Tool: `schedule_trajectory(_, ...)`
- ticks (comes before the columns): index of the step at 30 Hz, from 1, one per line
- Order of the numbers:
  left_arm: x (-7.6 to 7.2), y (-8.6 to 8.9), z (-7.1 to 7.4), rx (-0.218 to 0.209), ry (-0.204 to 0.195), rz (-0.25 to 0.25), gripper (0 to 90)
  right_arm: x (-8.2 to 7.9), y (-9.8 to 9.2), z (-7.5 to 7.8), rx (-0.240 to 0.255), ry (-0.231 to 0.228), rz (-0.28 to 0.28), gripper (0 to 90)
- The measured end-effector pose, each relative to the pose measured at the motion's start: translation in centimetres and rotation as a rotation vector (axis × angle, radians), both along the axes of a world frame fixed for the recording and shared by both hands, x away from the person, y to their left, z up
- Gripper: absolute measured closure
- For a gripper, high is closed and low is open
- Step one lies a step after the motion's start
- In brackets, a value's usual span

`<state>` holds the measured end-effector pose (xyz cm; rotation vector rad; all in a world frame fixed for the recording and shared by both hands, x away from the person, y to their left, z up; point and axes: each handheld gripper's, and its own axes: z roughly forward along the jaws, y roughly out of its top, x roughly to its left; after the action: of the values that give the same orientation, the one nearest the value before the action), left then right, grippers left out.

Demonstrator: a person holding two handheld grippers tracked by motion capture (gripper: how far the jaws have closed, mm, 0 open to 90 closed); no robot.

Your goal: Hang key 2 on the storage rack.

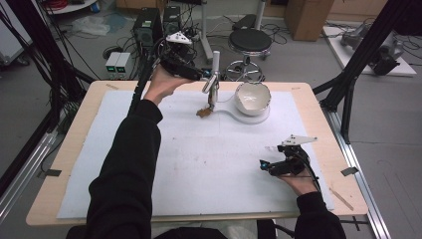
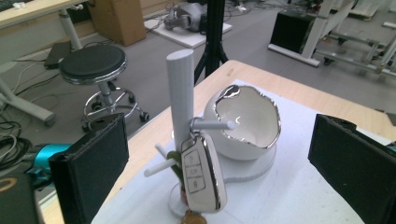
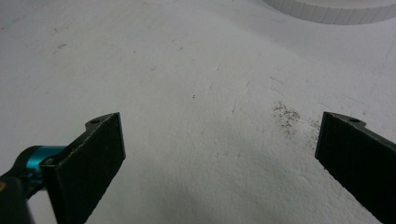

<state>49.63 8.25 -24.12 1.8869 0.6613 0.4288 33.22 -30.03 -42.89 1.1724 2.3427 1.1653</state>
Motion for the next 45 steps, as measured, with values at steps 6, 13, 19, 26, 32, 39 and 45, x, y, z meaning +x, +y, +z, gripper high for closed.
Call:
schedule_trajectory(6,-0.7,0.8,-0.6,0.001,-0.001,0.009,5.5,0.0,0.1,0.0,-0.007,0.003,-0.003,0.7)
schedule_trajectory(13,-1.4,2.3,-1.7,-0.009,0.005,0.031,5.5,0.0,0.1,-0.1,-0.014,0.002,-0.001,0.7)
schedule_trajectory(19,-2.0,3.5,-2.4,-0.018,0.009,0.037,5.5,0.1,0.2,-0.1,-0.011,0.004,-0.004,0.7)
schedule_trajectory(26,-3.1,5.2,-3.6,-0.020,0.013,0.058,5.5,0.1,0.2,-0.1,-0.014,0.002,-0.005,0.7)
schedule_trajectory(32,-3.9,6.7,-4.4,-0.049,0.017,0.076,5.5,0.1,0.3,-0.1,-0.010,0.003,-0.004,0.7)
schedule_trajectory(39,-4.5,8.2,-5.8,-0.057,0.032,0.106,5.5,0.1,0.3,-0.2,-0.013,0.006,-0.005,0.7)
schedule_trajectory(45,-5.2,9.4,-6.7,-0.078,0.044,0.114,5.5,0.1,0.3,-0.1,-0.013,0.003,-0.006,0.7)
